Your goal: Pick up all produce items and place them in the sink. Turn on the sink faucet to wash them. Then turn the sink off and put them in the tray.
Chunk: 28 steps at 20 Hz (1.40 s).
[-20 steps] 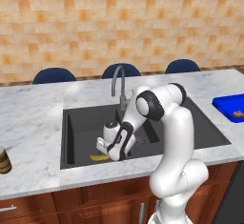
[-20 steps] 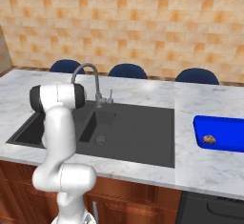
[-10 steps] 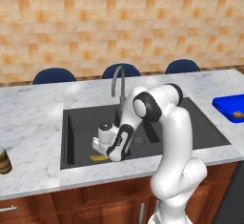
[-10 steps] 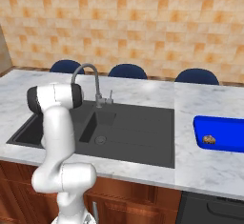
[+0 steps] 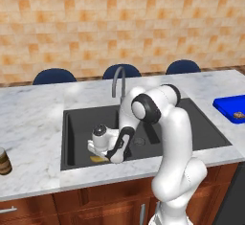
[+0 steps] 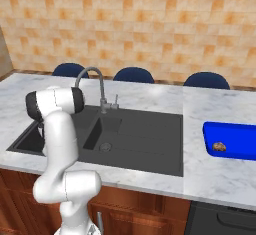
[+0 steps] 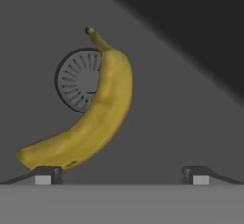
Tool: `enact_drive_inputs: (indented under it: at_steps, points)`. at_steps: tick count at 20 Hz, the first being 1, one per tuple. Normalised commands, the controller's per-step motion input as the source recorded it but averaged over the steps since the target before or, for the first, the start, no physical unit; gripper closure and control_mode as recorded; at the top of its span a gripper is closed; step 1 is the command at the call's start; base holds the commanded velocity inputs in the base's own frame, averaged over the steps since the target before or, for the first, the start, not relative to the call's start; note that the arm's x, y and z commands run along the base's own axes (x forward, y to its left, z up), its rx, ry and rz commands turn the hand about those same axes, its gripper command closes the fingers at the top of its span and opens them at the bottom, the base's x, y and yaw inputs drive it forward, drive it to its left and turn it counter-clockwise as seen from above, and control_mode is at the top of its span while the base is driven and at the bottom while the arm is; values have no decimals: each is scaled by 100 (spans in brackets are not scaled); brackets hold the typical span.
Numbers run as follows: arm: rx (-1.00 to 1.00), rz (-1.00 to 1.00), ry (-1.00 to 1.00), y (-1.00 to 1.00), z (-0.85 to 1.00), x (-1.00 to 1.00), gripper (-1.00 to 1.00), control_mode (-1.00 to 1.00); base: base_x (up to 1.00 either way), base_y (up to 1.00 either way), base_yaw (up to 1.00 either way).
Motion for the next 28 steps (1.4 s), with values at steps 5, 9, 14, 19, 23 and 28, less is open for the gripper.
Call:
enact_drive_inputs:
  at_steps: [5,9,14,19,23,28]
  points:
    - [3,0,-16,-22,-38,24,-100,-100,0,0,0]
    - [5,0,-13,-32,-37,30,-100,-100,0,0,0]
    - [6,0,-6,-28,-46,24,-100,-100,0,0,0]
    - [6,0,0,-18,-49,13,-100,-100,0,0,0]
    - [4,-1,0,-4,-44,11,-100,-100,0,0,0]
    - [2,-1,0,-1,-45,14,-100,-100,0,0,0]
